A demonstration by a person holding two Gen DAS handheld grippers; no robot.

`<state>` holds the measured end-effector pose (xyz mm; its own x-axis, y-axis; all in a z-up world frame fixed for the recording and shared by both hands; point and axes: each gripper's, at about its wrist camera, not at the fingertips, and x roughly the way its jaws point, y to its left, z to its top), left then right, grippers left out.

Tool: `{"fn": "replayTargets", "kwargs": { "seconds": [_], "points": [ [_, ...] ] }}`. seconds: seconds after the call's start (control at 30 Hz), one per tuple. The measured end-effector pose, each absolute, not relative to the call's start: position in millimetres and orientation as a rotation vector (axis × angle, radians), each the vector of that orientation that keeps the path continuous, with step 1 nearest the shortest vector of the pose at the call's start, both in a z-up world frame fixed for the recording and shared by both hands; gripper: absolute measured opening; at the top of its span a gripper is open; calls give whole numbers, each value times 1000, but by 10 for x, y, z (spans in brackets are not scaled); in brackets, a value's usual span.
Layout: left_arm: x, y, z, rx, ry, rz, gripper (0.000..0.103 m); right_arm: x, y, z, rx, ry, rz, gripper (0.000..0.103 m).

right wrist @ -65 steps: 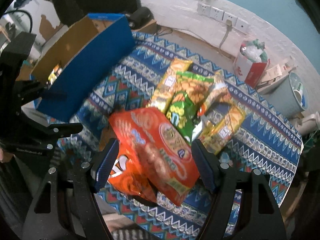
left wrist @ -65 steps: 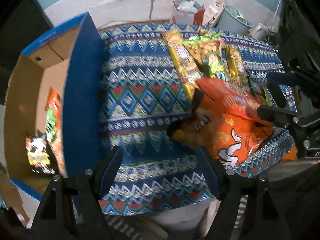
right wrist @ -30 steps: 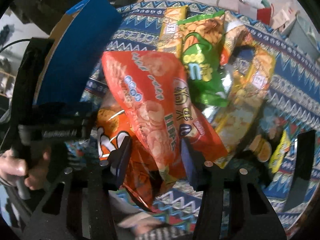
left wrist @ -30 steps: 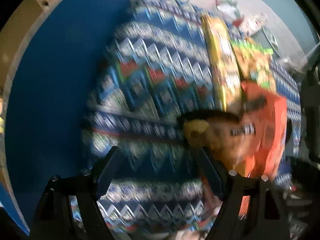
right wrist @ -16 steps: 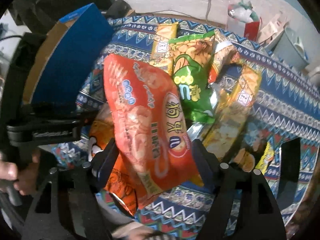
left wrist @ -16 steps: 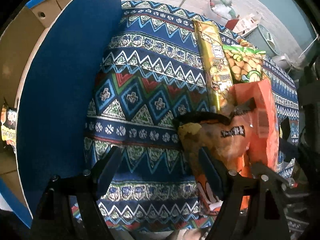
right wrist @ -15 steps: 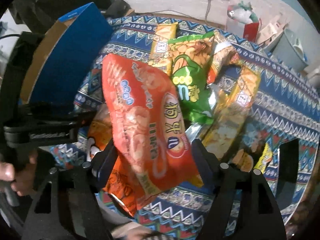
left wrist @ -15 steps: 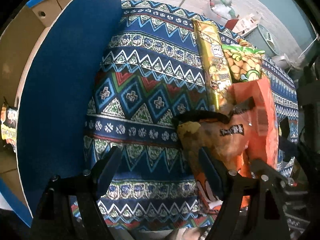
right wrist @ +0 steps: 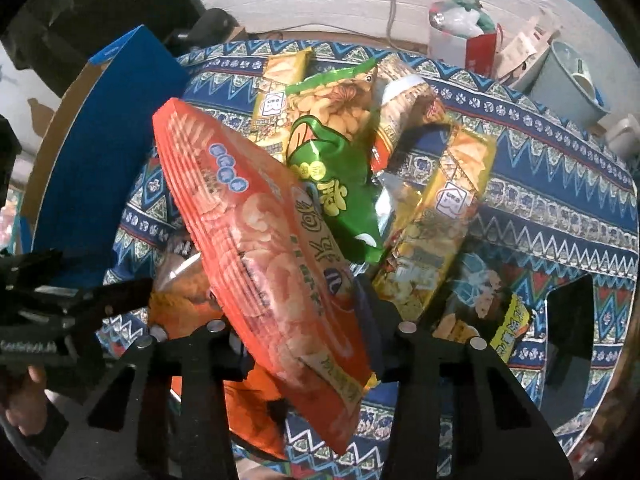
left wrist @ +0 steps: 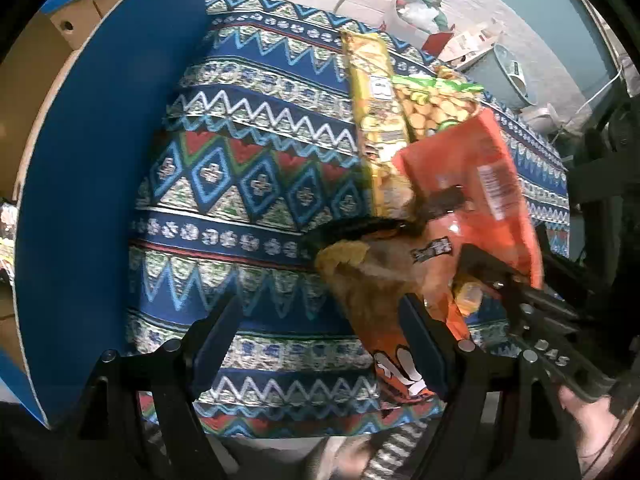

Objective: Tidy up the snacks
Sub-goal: 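Grasp the orange chip bag with the left gripper while the right grasps the red shrimp-chip bag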

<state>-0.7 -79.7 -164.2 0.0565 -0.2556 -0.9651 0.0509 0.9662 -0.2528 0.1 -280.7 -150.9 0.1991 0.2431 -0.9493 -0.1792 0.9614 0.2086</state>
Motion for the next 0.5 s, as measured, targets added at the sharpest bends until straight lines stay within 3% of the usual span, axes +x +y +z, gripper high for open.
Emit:
{"fn": "replayTargets", "kwargs": {
  "seconds": [0.07, 0.17, 0.5],
  "points": [
    [-3, -812, -1625, -166, 1496, -226, 82, 1, -2817, -1516, 41, 1331, 293, 28],
    [13, -776, -1576, -177, 1475, -191, 82, -17, -2882, -1441, 78, 1300, 303, 21],
    [-113, -921, -1552, -336, 1502, -210, 87, -85, -3030, -1143, 102, 1206, 294, 19]
  ]
}}
